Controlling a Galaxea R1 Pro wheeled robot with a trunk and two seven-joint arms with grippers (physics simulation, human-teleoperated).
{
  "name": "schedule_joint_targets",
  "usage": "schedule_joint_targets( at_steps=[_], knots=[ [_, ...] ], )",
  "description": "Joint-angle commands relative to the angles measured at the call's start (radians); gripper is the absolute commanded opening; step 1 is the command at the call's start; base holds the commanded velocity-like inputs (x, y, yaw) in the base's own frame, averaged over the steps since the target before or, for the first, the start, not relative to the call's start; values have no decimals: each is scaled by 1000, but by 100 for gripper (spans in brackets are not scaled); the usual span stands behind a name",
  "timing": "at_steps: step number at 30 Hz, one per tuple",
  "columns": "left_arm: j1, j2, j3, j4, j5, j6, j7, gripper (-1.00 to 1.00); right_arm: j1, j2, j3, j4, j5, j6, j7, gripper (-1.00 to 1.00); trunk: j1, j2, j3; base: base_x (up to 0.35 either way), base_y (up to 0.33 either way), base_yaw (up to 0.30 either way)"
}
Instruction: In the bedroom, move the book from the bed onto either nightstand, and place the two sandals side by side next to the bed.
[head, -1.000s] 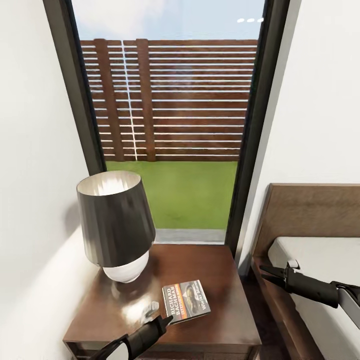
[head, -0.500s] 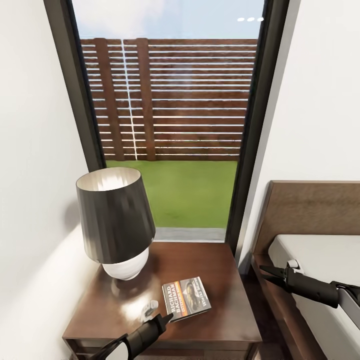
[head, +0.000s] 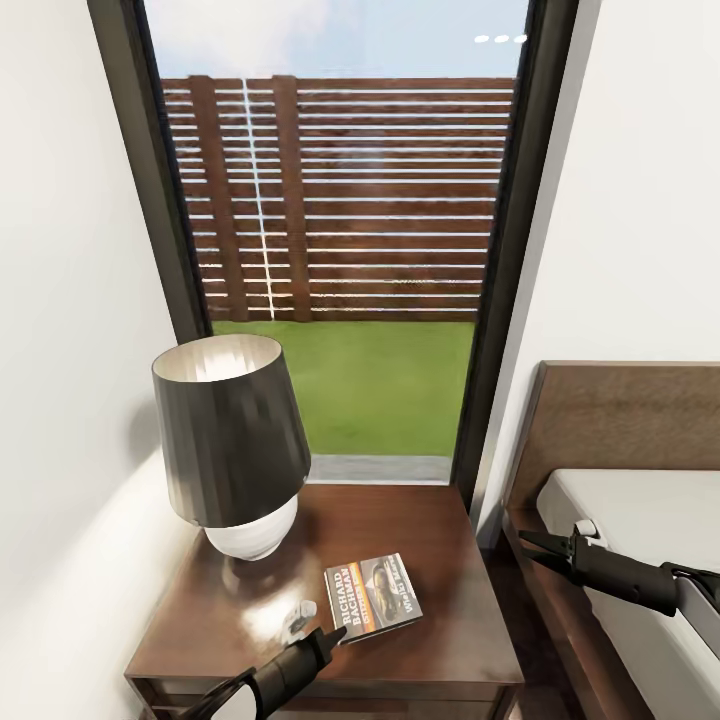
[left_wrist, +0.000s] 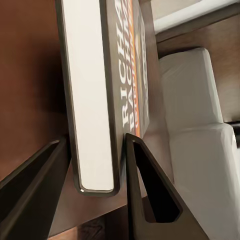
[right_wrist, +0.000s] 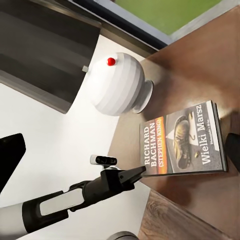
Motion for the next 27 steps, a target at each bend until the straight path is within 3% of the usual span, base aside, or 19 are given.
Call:
schedule_joint_targets(
  at_steps=[1,10,11,27],
  knots=[
    [0,0,-26,3,3,6,36,-100,-1,-1,3,0,-6,5,0,100,0,0,-1,0,0,0],
    [0,0,-26,3,3,6,35,-100,-1,-1,3,0,-6,5,0,100,0,0,-1,0,0,0],
    [0,0,-26,3,3,6,35,100,-1,-1,3,0,-6,5,0,100,0,0,-1,0,0,0],
    [0,0,-27,3,3,5,37,100,-1,-1,3,0,-6,5,0,100,0,0,-1,0,0,0]
  ],
)
